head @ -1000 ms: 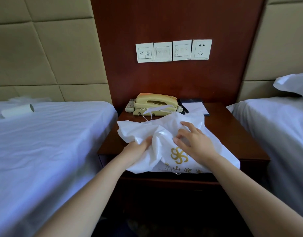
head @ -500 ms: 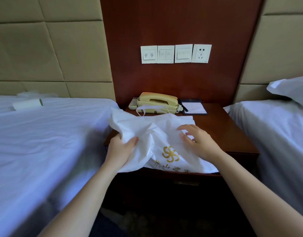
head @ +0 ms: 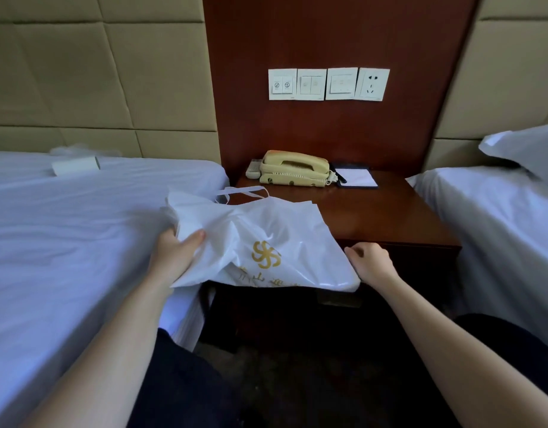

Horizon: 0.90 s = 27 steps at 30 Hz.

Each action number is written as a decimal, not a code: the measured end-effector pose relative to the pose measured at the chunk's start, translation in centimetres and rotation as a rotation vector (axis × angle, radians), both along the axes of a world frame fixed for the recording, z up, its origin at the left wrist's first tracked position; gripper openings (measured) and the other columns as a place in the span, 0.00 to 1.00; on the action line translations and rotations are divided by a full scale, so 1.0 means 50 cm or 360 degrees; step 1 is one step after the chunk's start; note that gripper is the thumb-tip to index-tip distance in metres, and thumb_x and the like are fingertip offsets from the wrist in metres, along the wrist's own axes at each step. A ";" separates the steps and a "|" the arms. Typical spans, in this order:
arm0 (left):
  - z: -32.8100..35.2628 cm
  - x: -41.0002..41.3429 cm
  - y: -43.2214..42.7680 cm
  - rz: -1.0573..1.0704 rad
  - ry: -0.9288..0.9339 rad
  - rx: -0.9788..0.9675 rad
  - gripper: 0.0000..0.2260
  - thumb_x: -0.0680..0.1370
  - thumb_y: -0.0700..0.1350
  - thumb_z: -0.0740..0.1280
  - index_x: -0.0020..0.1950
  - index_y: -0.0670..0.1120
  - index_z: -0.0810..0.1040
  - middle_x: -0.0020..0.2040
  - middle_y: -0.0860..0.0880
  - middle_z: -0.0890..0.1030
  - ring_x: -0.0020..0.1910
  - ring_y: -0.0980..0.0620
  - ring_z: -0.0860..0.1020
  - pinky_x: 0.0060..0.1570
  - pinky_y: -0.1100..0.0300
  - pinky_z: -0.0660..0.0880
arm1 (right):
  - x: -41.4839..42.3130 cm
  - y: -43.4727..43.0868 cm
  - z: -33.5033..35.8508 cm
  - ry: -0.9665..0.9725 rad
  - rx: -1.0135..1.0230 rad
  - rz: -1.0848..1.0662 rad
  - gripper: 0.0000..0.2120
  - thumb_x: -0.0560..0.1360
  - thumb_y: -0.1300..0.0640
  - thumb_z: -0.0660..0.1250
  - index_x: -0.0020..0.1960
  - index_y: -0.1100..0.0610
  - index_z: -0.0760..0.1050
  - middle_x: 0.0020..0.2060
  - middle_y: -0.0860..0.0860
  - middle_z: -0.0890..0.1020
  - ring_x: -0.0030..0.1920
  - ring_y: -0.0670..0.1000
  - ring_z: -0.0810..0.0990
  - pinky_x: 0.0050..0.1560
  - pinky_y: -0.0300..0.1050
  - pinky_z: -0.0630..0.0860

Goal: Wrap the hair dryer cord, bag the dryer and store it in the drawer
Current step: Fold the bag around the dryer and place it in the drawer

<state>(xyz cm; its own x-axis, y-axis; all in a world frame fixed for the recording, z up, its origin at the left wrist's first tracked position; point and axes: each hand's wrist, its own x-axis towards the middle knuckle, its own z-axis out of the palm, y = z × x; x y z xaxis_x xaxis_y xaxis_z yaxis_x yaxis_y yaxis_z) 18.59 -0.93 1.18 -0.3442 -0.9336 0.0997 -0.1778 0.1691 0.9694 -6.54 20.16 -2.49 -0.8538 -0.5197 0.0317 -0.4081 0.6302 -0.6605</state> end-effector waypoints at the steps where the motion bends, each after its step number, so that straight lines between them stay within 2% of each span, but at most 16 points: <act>1: -0.002 0.002 -0.007 0.0026 0.0035 0.0037 0.07 0.73 0.45 0.70 0.50 0.45 0.78 0.42 0.49 0.81 0.48 0.46 0.80 0.50 0.52 0.75 | -0.003 -0.005 -0.009 -0.0084 0.0031 -0.0036 0.14 0.77 0.50 0.60 0.47 0.59 0.78 0.42 0.55 0.80 0.48 0.59 0.78 0.44 0.44 0.69; 4: -0.005 0.003 -0.023 0.0123 0.0194 0.0152 0.09 0.76 0.41 0.67 0.55 0.40 0.78 0.46 0.45 0.80 0.46 0.48 0.77 0.47 0.57 0.70 | -0.018 -0.026 -0.035 -0.0381 -0.0069 -0.0177 0.15 0.77 0.51 0.61 0.48 0.62 0.78 0.43 0.58 0.80 0.45 0.59 0.79 0.47 0.50 0.77; 6: -0.008 -0.001 -0.033 0.0194 0.0273 0.0199 0.11 0.77 0.40 0.67 0.57 0.39 0.77 0.49 0.44 0.79 0.47 0.49 0.76 0.48 0.58 0.70 | -0.027 -0.046 -0.050 -0.0736 -0.0319 -0.0281 0.18 0.77 0.51 0.62 0.58 0.64 0.75 0.50 0.60 0.79 0.50 0.60 0.80 0.49 0.54 0.80; 8: -0.013 -0.007 -0.043 0.0253 0.0331 0.0248 0.12 0.77 0.41 0.67 0.58 0.39 0.77 0.50 0.43 0.79 0.48 0.49 0.76 0.48 0.58 0.71 | -0.028 -0.064 -0.062 -0.1072 -0.0574 -0.0327 0.21 0.78 0.52 0.62 0.64 0.65 0.70 0.54 0.59 0.77 0.54 0.59 0.80 0.45 0.53 0.80; 11: -0.022 -0.023 -0.047 0.0305 0.0376 0.0269 0.13 0.76 0.42 0.67 0.58 0.38 0.77 0.52 0.42 0.80 0.50 0.48 0.78 0.52 0.55 0.73 | -0.020 -0.079 -0.068 -0.1363 -0.0781 -0.0356 0.18 0.78 0.53 0.62 0.63 0.63 0.68 0.53 0.57 0.77 0.49 0.56 0.80 0.38 0.46 0.78; 17: -0.024 -0.069 -0.030 0.0364 0.0384 0.0238 0.15 0.76 0.43 0.66 0.60 0.38 0.77 0.55 0.44 0.80 0.54 0.47 0.79 0.54 0.56 0.74 | -0.005 -0.100 -0.080 -0.1437 -0.0798 -0.0427 0.11 0.79 0.54 0.61 0.59 0.57 0.71 0.41 0.52 0.77 0.37 0.50 0.79 0.34 0.43 0.74; 21: -0.025 -0.089 -0.028 0.0370 0.0424 0.0319 0.16 0.75 0.43 0.67 0.60 0.37 0.76 0.57 0.42 0.80 0.55 0.44 0.79 0.55 0.54 0.75 | -0.006 -0.093 -0.078 -0.1490 -0.0794 -0.0437 0.06 0.79 0.55 0.61 0.49 0.56 0.73 0.41 0.51 0.77 0.36 0.50 0.78 0.34 0.42 0.72; 24: -0.027 -0.095 -0.029 0.0351 0.0393 0.0295 0.16 0.75 0.43 0.67 0.61 0.38 0.76 0.57 0.42 0.80 0.56 0.44 0.79 0.59 0.52 0.74 | -0.003 -0.077 -0.079 -0.1458 -0.0746 -0.0351 0.10 0.79 0.55 0.60 0.40 0.55 0.73 0.40 0.51 0.77 0.36 0.49 0.77 0.35 0.40 0.71; 27: -0.033 -0.095 -0.036 0.0334 0.0361 0.0267 0.16 0.76 0.43 0.66 0.62 0.39 0.76 0.57 0.44 0.80 0.56 0.46 0.78 0.59 0.53 0.74 | 0.012 -0.055 -0.079 -0.1405 -0.0667 -0.0261 0.13 0.79 0.55 0.60 0.37 0.57 0.72 0.38 0.51 0.76 0.36 0.49 0.78 0.33 0.39 0.71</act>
